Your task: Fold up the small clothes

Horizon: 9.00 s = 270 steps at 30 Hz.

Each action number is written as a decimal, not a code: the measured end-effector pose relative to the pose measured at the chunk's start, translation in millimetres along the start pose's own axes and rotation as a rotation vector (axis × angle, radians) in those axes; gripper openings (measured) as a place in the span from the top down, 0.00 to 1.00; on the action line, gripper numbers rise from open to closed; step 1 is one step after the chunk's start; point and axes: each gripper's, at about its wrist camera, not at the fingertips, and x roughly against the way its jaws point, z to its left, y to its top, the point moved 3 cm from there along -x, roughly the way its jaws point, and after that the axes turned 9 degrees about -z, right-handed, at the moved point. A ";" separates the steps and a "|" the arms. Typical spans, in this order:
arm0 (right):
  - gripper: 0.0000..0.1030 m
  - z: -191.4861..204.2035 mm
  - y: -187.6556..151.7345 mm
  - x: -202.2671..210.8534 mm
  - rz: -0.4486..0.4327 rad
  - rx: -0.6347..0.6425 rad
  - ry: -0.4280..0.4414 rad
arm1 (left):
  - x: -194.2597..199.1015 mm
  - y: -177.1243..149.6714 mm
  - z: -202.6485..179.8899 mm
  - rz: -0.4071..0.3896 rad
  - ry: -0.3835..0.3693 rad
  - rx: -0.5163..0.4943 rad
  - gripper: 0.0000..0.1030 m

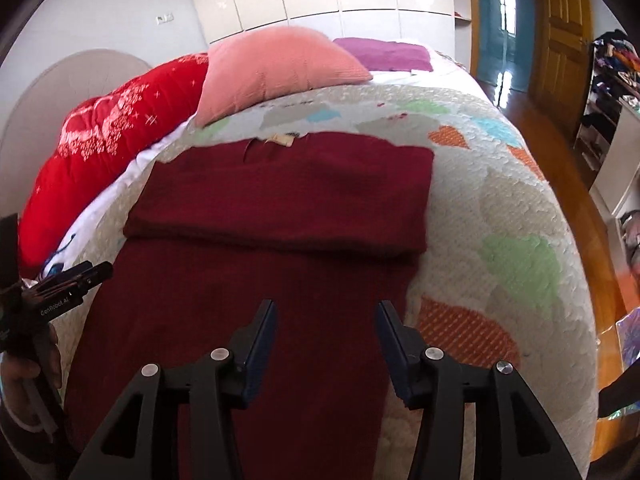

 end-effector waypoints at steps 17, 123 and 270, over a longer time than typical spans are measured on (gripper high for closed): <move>0.38 8.0 -39.9 24.8 0.015 -0.073 0.009 | 33.5 -25.1 -6.7 0.012 -0.030 0.018 0.31; 0.73 2.8 -169.1 82.3 0.134 -0.199 0.522 | 103.2 -129.0 39.0 0.226 -0.171 0.120 0.94; 0.53 218.5 123.3 -262.4 0.203 0.072 0.302 | -68.5 24.8 63.4 0.050 -0.125 0.196 0.24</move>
